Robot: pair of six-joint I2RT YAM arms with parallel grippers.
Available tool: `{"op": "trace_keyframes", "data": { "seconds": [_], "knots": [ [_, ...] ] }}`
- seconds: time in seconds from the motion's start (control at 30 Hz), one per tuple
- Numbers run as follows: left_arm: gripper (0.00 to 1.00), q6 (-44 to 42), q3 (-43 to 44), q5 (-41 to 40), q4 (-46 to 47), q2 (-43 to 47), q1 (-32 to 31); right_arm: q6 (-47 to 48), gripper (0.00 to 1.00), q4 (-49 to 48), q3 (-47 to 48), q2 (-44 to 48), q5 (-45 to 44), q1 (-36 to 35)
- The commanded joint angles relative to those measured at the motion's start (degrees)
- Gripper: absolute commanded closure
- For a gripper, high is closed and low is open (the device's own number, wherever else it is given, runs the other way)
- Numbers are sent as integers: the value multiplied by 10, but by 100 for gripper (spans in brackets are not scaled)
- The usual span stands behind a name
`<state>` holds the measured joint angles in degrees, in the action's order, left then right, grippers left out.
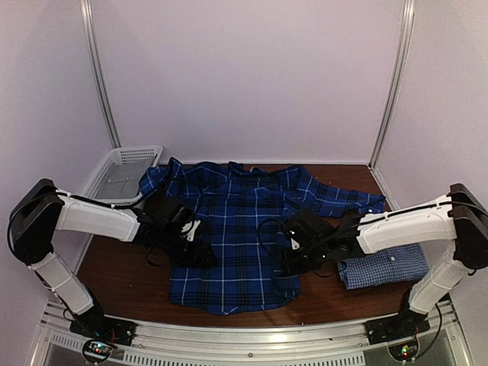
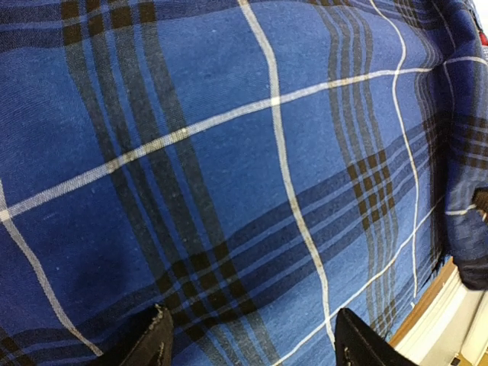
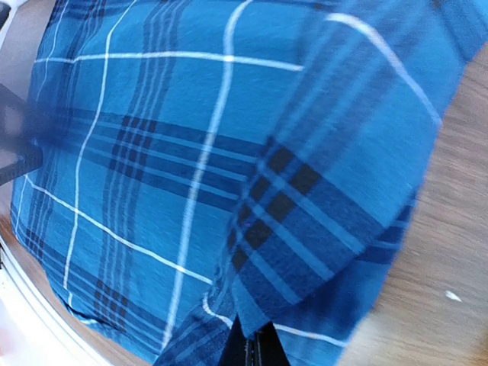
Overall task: Fold and stack the long sleeve shirts
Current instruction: Flatten out the crumpled shirt at the center of the board.
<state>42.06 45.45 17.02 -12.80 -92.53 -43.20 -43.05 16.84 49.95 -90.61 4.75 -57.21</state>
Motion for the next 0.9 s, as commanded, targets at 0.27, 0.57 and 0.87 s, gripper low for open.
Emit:
{"op": "trace_keyframes", "data": {
  "seconds": [0.27, 0.57, 0.87],
  "knots": [
    [25, -7, -62, -17, -83, 30, -2, 0, 100, 111, -144, 150, -29, 29],
    [25, 8, -104, -2, -103, 68, -2, 3, 100, 131, -190, 199, 18, 28],
    [25, 11, -80, 4, -138, 94, -2, 30, 65, 178, -117, 235, 10, 31]
  ]
}}
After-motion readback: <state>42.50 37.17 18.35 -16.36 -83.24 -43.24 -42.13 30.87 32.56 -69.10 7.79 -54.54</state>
